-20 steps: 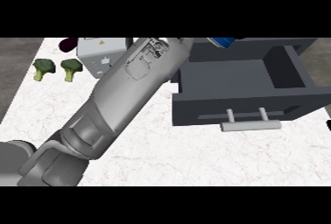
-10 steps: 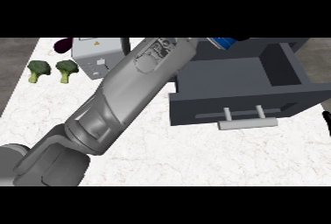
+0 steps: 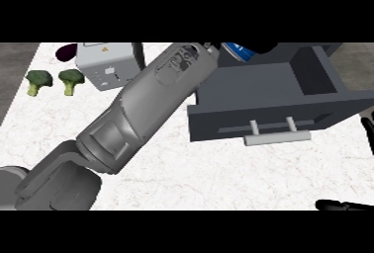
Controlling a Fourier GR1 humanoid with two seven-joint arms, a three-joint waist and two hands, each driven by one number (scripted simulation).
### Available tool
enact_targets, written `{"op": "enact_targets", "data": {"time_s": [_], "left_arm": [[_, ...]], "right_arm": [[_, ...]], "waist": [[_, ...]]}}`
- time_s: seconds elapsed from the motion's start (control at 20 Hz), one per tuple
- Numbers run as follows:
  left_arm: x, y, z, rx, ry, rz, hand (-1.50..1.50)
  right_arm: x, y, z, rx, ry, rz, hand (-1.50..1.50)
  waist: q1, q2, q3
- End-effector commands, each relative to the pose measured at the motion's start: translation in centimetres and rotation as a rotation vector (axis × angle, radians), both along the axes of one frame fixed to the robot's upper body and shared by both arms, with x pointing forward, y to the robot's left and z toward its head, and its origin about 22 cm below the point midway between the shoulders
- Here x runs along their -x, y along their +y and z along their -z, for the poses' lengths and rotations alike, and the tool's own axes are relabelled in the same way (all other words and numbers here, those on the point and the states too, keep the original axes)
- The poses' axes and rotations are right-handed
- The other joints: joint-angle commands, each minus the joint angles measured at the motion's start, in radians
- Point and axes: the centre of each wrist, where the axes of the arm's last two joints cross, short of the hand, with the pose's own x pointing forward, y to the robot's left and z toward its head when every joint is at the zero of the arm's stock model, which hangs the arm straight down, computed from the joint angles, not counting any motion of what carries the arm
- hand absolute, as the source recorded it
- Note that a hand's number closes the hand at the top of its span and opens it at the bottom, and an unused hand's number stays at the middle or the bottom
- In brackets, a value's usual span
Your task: Pick up the can, place it into the drawer and close the drawer
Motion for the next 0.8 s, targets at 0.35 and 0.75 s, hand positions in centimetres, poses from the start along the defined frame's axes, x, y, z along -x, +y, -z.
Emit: {"op": "enact_targets", "data": {"time_s": [0.35, 0.75], "left_arm": [[-0.7, 1.4, 3.1, -0.087, -0.052, -0.055, 1.5], [-0.3, 1.3, 4.4, -0.09, -0.033, -0.116, -1.5]], "right_arm": [[-1.3, 1.5, -0.1, 0.002, -0.027, -0.03, -1.5], [-0.7, -0.1, -1.1, 0.037, -0.039, -0.051, -1.5]], "waist": [[-0.032, 0.014, 0.0], [-0.047, 0.01, 0.001]]}}
